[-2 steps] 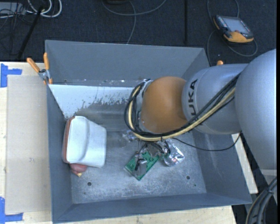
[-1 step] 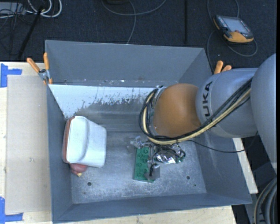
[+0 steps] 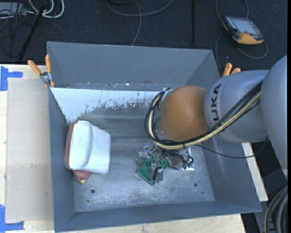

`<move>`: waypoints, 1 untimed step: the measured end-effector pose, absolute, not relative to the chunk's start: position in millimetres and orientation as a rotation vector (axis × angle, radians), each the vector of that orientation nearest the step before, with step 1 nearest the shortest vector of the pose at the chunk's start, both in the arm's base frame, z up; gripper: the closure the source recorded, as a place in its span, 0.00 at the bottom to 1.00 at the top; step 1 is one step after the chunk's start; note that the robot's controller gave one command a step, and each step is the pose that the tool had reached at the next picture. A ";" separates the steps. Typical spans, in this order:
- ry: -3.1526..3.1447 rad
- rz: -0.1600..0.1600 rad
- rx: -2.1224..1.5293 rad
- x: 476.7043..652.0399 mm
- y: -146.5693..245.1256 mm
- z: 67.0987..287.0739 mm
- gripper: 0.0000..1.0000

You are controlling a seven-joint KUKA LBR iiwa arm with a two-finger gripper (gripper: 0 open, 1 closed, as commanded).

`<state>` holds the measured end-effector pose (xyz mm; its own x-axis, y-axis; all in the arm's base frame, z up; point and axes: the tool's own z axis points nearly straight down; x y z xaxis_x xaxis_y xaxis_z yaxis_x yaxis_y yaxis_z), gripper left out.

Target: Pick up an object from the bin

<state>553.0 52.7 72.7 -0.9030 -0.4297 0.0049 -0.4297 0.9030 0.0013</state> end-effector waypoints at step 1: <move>-3.077 0.000 0.681 566.4 80.9 201.9 1.00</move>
Offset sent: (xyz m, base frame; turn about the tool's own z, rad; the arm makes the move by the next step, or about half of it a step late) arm 0.0110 0.0270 0.1247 0.0097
